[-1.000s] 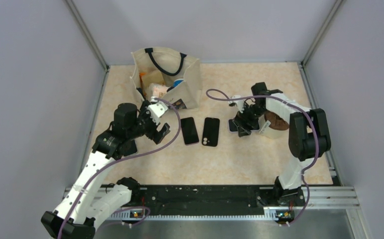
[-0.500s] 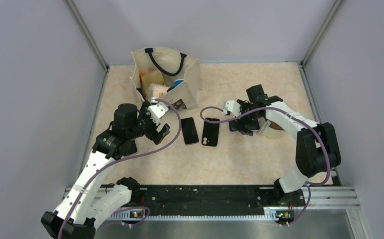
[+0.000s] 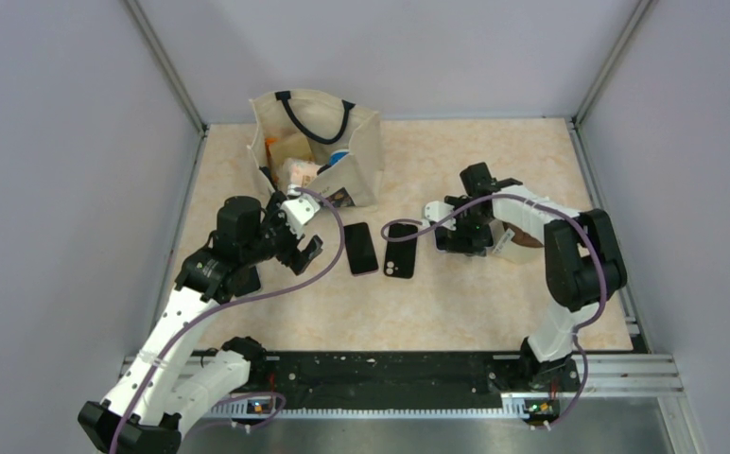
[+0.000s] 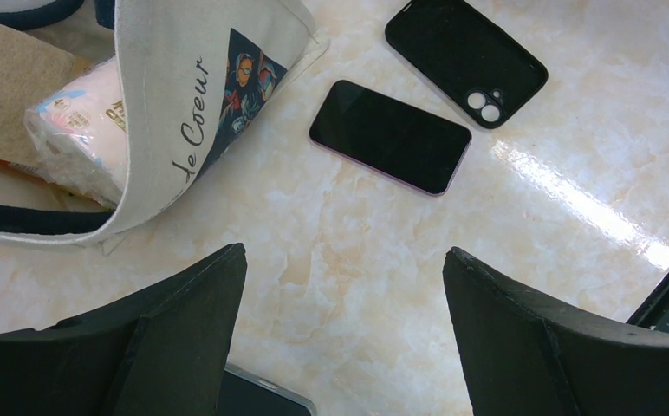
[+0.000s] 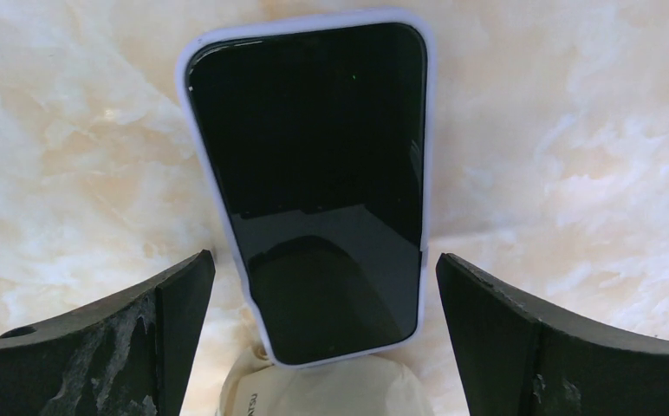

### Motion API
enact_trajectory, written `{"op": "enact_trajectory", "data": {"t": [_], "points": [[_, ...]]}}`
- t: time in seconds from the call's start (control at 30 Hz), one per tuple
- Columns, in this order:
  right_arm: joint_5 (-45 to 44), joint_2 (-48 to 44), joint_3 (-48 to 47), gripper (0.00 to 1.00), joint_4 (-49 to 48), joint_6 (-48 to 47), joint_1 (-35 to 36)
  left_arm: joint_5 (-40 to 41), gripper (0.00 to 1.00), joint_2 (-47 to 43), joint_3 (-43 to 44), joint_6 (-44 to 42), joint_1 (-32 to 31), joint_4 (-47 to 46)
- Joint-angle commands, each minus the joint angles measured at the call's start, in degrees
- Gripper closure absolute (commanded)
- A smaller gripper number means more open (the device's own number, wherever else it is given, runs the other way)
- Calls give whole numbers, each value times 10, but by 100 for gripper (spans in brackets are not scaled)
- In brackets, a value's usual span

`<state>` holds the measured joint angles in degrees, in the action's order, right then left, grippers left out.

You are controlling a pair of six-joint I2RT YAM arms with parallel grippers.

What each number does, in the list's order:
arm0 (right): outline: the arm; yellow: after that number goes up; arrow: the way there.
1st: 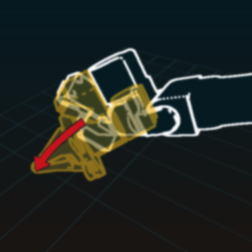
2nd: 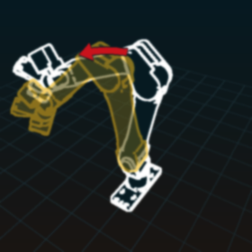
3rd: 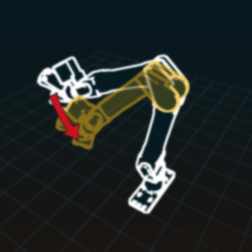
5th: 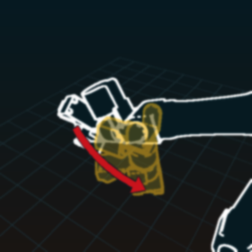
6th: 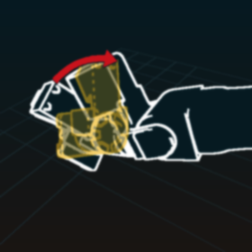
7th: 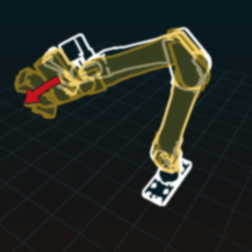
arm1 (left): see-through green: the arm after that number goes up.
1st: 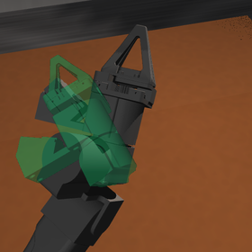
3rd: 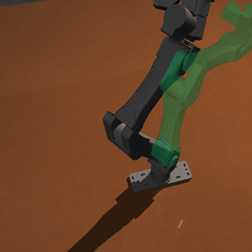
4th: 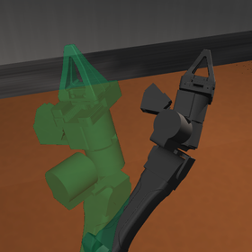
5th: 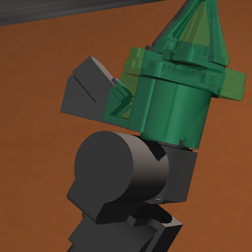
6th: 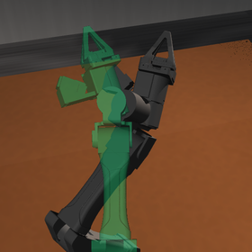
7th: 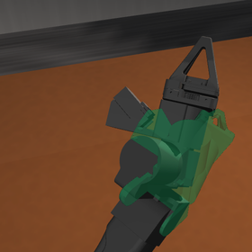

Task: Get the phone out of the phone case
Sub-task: Pick up the phone at the center of the board.

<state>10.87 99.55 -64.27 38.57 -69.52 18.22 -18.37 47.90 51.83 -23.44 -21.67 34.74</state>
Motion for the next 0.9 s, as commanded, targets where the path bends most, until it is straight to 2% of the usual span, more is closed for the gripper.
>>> {"op": "enact_trajectory", "data": {"t": [0.0,0.33,0.87], "points": [[-2,17,-34,1,0,-24,0,2,11,3,2,-6,3,-12],[-11,34,-50,1,-9,-42,-1,3,11,16,3,-11,3,-18],[22,140,-139,1,83,-63,-25,11,11,32,14,-16,3,-15]]}}
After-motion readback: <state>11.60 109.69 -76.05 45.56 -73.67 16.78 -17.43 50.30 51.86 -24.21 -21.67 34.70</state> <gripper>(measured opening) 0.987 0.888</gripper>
